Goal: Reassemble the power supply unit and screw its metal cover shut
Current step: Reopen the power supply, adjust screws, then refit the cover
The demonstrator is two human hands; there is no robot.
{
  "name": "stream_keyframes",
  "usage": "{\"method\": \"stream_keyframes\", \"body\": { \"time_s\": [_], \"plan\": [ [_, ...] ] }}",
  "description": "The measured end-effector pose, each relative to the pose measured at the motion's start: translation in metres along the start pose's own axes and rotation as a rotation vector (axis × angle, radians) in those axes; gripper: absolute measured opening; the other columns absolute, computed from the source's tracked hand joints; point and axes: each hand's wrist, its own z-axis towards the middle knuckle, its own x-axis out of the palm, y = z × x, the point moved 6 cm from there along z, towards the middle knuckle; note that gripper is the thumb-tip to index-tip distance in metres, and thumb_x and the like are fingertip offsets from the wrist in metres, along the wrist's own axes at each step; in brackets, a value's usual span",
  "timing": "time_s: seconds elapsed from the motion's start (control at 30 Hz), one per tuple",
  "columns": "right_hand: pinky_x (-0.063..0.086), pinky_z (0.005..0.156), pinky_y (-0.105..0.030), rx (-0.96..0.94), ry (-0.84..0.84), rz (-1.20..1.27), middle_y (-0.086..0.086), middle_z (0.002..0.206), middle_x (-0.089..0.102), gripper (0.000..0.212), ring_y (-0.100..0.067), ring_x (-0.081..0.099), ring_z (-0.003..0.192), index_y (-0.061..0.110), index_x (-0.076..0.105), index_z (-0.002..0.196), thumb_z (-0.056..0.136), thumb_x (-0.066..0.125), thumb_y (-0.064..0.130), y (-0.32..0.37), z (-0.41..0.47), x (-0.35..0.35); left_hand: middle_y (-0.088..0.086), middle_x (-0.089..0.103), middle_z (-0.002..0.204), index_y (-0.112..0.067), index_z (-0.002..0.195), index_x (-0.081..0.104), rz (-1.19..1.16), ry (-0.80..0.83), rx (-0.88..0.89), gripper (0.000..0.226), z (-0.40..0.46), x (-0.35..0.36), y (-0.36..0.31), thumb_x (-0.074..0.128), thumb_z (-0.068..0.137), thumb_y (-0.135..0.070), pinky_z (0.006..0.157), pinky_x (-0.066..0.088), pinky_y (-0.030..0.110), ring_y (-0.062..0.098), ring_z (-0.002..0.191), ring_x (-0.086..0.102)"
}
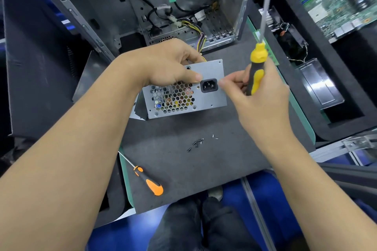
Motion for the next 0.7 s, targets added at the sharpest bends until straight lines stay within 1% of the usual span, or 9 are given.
{"method": "stream_keyframes", "body": {
  "time_s": [0.1, 0.2, 0.27, 0.37, 0.4, 0.43, 0.47, 0.53, 0.7],
  "plan": [
    [0.039, 0.059, -0.003, -0.016, 0.064, -0.121, 0.017, 0.072, 0.067, 0.030, 0.003, 0.059, 0.070, 0.012, 0.048, 0.088, 0.083, 0.076, 0.019, 0.000, 0.000, 0.009, 0.003, 0.077, 0.099, -0.020, 0.111, 0.072, 0.006, -0.002, 0.001, 0.019, -0.001, 0.001, 0.000, 0.068, 0.094, -0.012, 0.097, 0.051, 0.055, 0.033, 0.098, 0.070],
    [0.039, 0.058, -0.005, -0.036, 0.073, -0.223, 0.011, 0.077, 0.067, 0.029, 0.003, 0.058, 0.075, 0.015, 0.043, 0.088, 0.087, 0.072, 0.019, 0.002, -0.001, 0.011, 0.002, 0.077, 0.100, -0.023, 0.110, 0.073, 0.016, -0.004, 0.000, 0.019, -0.001, 0.001, -0.001, 0.068, 0.094, -0.014, 0.095, 0.051, 0.057, 0.036, 0.099, 0.068],
    [0.041, 0.059, -0.011, -0.038, 0.071, -0.260, 0.007, 0.081, 0.068, 0.029, -0.003, 0.059, 0.074, 0.017, 0.041, 0.089, 0.089, 0.070, 0.020, 0.003, -0.003, 0.011, 0.002, 0.077, 0.100, -0.025, 0.109, 0.073, 0.025, -0.005, 0.000, 0.019, -0.001, 0.001, -0.001, 0.068, 0.094, -0.015, 0.094, 0.051, 0.059, 0.036, 0.099, 0.068],
    [0.044, 0.061, -0.028, -0.061, 0.064, -0.318, 0.001, 0.084, 0.068, 0.029, -0.019, 0.060, 0.073, 0.016, 0.041, 0.091, 0.091, 0.069, 0.020, 0.006, -0.005, 0.012, 0.001, 0.077, 0.100, -0.025, 0.109, 0.073, 0.028, -0.006, -0.001, 0.018, -0.002, 0.000, -0.001, 0.068, 0.094, -0.015, 0.095, 0.051, 0.057, 0.033, 0.098, 0.070],
    [0.044, 0.060, -0.030, -0.064, 0.059, -0.327, 0.001, 0.084, 0.067, 0.029, -0.022, 0.060, 0.074, 0.016, 0.040, 0.091, 0.091, 0.069, 0.020, 0.007, -0.005, 0.012, 0.000, 0.077, 0.099, -0.025, 0.108, 0.073, 0.029, -0.006, -0.002, 0.018, -0.002, 0.000, -0.001, 0.068, 0.094, -0.015, 0.094, 0.051, 0.057, 0.033, 0.097, 0.070],
    [0.043, 0.057, -0.026, -0.062, 0.053, -0.324, 0.003, 0.083, 0.067, 0.030, -0.021, 0.060, 0.073, 0.015, 0.040, 0.091, 0.091, 0.070, 0.020, 0.007, -0.004, 0.012, 0.000, 0.077, 0.098, -0.025, 0.108, 0.073, 0.030, -0.007, -0.002, 0.018, -0.002, 0.000, -0.001, 0.068, 0.094, -0.015, 0.094, 0.052, 0.057, 0.033, 0.096, 0.070],
    [0.040, 0.054, -0.018, -0.056, 0.046, -0.314, 0.006, 0.081, 0.066, 0.031, -0.018, 0.059, 0.071, 0.015, 0.039, 0.090, 0.090, 0.070, 0.019, 0.008, -0.002, 0.011, 0.000, 0.077, 0.097, -0.026, 0.109, 0.073, 0.032, -0.007, -0.003, 0.018, -0.002, 0.000, -0.002, 0.068, 0.094, -0.015, 0.094, 0.052, 0.056, 0.032, 0.096, 0.070],
    [0.040, 0.055, -0.009, -0.027, 0.040, -0.296, 0.010, 0.077, 0.065, 0.033, -0.007, 0.058, 0.068, 0.016, 0.038, 0.088, 0.089, 0.071, 0.018, 0.007, 0.001, 0.010, -0.001, 0.078, 0.095, -0.025, 0.110, 0.073, 0.029, -0.005, -0.004, 0.019, -0.002, 0.001, -0.002, 0.068, 0.094, -0.015, 0.094, 0.052, 0.056, 0.032, 0.095, 0.070],
    [0.037, 0.053, -0.003, 0.076, 0.039, -0.198, 0.010, 0.072, 0.063, 0.042, 0.009, 0.055, 0.066, 0.026, 0.035, 0.075, 0.082, 0.076, 0.021, -0.001, 0.007, 0.009, 0.003, 0.077, 0.098, -0.022, 0.111, 0.073, 0.005, 0.006, -0.010, 0.020, -0.002, 0.000, -0.001, 0.067, 0.095, -0.012, 0.097, 0.051, 0.054, 0.031, 0.097, 0.070]
  ]
}}
